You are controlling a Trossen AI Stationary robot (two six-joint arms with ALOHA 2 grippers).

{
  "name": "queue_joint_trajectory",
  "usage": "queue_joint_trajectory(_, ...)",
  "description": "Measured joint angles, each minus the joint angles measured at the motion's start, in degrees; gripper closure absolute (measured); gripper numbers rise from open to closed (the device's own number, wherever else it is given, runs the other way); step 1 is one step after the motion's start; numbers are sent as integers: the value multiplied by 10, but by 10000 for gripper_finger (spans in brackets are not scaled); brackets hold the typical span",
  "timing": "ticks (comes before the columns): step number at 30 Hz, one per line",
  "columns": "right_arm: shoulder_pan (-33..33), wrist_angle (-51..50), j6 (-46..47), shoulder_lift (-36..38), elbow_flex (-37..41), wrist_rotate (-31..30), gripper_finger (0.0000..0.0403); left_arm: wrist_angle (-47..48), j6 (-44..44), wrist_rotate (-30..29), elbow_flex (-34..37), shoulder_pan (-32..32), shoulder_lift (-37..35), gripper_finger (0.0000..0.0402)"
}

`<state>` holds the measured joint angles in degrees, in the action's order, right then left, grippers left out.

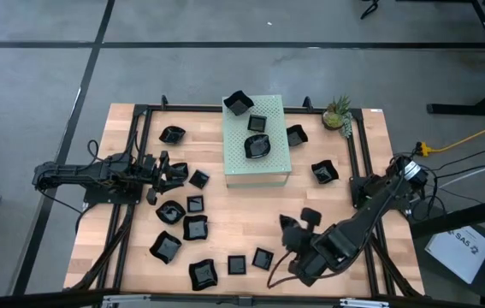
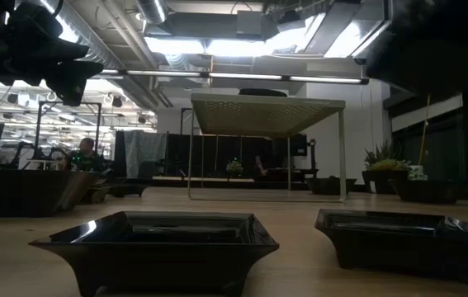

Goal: Pick & Place Mini shaped plates
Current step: Stack the black leaf shaped plate on top of the black leaf shape plates on the shelf

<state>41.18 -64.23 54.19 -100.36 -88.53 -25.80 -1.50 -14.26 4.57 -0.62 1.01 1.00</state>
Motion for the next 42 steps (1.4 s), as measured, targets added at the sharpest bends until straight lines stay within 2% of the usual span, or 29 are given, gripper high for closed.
queue_joint_trajectory(11,-80,67,-326,0,-65,-4,401,0,0,0,0,0,0,249)
queue_joint_trajectory(18,-150,70,-327,0,-97,-69,401,0,0,0,0,0,0,249)
queue_joint_trajectory(22,-189,74,-395,0,-118,-103,400,0,0,0,0,0,0,249)
queue_joint_trajectory(25,-224,74,-397,0,-136,-120,400,0,0,0,0,0,0,249)
queue_joint_trajectory(28,-271,80,-372,0,-154,-99,400,0,0,0,0,0,0,249)
queue_joint_trajectory(32,-330,86,-411,0,-158,-43,400,0,0,0,0,0,0,249)
queue_joint_trajectory(42,-434,76,-443,0,-158,18,399,0,0,0,0,0,0,249)
